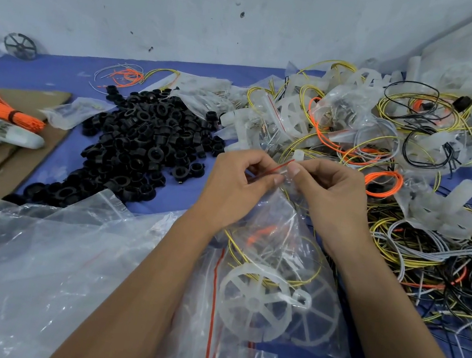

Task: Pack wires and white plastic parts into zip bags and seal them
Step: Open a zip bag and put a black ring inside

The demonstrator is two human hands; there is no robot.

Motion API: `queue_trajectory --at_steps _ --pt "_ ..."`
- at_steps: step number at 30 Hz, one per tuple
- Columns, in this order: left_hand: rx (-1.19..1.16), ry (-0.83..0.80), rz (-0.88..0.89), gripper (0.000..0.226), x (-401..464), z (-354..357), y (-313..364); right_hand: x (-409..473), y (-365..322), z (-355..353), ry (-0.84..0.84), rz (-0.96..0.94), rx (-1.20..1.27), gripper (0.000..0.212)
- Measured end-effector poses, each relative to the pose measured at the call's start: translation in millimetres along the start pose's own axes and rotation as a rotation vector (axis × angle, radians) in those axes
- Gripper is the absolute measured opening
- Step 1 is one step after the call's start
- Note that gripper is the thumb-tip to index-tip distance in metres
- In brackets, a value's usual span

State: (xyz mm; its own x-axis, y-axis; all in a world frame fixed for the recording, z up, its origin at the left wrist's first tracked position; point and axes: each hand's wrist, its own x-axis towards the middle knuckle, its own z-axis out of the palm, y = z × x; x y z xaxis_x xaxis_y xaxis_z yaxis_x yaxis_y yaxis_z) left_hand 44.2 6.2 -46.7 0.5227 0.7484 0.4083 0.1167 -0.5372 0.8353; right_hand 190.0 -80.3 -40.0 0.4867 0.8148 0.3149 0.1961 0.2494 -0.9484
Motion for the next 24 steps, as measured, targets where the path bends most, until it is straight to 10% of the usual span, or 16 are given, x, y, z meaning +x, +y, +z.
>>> queue_trajectory --at_steps 24 --pt "-0.042 -0.017 0.008 0.011 0.7 -0.3 -0.1 0.2 0.4 1.0 -0.047 -0.071 -0.060 0.009"
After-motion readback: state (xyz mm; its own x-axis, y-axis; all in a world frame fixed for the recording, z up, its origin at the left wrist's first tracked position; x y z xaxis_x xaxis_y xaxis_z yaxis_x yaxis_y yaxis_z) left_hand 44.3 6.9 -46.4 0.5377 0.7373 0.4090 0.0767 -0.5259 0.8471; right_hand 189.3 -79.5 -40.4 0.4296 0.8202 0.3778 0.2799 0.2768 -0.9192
